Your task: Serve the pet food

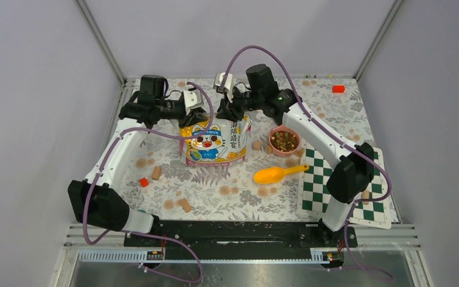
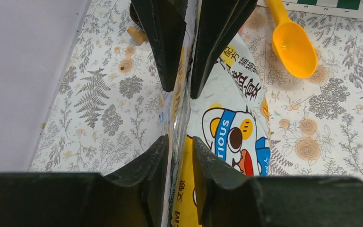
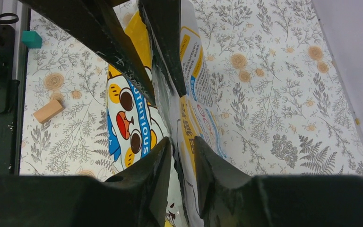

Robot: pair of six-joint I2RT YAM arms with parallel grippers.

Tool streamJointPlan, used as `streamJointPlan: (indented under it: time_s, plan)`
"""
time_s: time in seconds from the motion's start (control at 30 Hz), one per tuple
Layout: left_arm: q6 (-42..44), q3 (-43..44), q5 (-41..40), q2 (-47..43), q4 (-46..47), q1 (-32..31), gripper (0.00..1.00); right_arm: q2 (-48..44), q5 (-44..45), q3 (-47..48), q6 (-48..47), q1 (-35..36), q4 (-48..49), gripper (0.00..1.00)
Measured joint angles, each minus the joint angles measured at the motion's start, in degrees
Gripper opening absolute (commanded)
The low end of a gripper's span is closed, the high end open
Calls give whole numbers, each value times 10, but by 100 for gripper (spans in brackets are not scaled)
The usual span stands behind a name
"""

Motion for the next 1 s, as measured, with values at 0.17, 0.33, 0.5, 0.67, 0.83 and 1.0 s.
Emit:
streamJointPlan:
  time_s: [0.17, 0.33, 0.5, 0.67, 0.83, 1.0]
  plan:
    - [4, -9, -6, -1, 22, 0, 9, 17, -5, 11, -3, 0, -14, 28]
    - [5, -12, -12, -2, 31, -1, 0, 25, -4, 15, -10, 0, -22, 0]
    - [0, -16, -22, -7, 35, -3, 18, 26, -3, 19, -10, 1, -27, 0]
    - [-21, -30, -60, -21, 61, -3, 26, 26, 3, 20, -11, 1, -29, 0]
    - [-9, -43, -101, -45, 56, 1, 0, 26, 9, 20, -14, 1, -28, 0]
    - [23, -40, -114, -52, 24, 3, 1, 27, 18, 20, -16, 4, -25, 0]
